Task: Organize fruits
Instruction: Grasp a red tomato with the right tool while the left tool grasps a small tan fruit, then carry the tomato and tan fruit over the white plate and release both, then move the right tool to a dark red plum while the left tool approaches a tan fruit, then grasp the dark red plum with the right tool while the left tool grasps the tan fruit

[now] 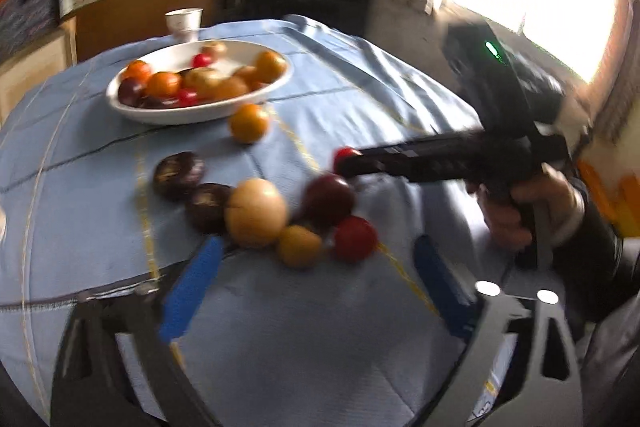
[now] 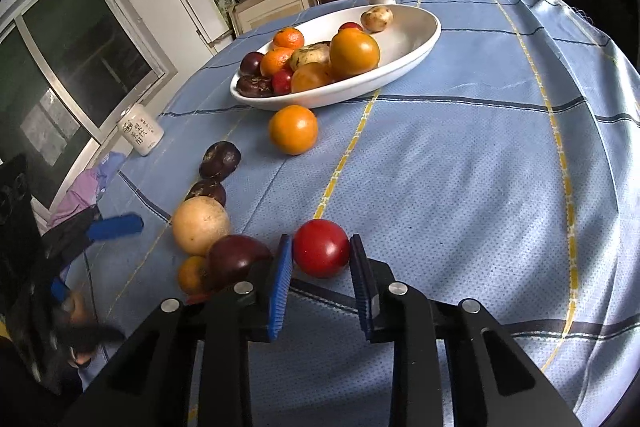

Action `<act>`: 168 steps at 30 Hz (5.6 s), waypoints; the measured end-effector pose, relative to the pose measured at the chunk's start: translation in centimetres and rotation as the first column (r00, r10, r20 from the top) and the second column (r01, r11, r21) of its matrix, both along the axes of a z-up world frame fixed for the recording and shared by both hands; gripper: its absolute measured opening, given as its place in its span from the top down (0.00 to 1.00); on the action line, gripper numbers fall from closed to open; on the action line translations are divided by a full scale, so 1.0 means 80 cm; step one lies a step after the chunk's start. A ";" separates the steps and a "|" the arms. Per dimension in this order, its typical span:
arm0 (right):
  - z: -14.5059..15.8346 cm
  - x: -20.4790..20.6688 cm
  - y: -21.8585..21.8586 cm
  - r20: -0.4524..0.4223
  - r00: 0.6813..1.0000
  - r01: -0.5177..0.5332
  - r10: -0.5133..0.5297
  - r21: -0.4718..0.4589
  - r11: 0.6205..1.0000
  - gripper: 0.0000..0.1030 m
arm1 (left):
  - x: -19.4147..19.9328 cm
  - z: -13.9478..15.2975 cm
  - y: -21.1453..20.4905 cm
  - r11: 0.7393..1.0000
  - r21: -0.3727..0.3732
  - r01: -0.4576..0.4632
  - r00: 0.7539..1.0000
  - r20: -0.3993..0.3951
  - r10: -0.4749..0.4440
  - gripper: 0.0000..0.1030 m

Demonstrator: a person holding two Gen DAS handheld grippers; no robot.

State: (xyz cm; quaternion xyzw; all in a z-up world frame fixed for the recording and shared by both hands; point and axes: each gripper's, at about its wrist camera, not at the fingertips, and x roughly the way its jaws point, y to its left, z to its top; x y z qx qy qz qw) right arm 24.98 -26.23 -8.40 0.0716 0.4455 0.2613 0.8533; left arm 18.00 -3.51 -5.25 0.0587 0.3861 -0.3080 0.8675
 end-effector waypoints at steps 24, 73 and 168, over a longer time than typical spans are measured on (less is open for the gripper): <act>0.001 -0.004 0.000 -0.003 1.000 0.002 -0.002 -0.007 1.000 0.71 | 0.045 -0.034 -0.010 0.990 0.069 -0.120 0.976 -0.177 0.131 0.63; 0.051 0.194 0.003 0.139 0.966 0.199 -0.218 0.140 0.970 0.60 | 0.315 0.050 0.028 0.924 -0.018 -0.382 0.921 -0.090 0.379 0.52; 0.008 0.015 -0.017 -0.061 0.998 0.044 -0.035 0.167 0.985 0.61 | 0.059 -0.013 -0.038 0.988 0.133 -0.084 0.996 -0.003 0.085 0.62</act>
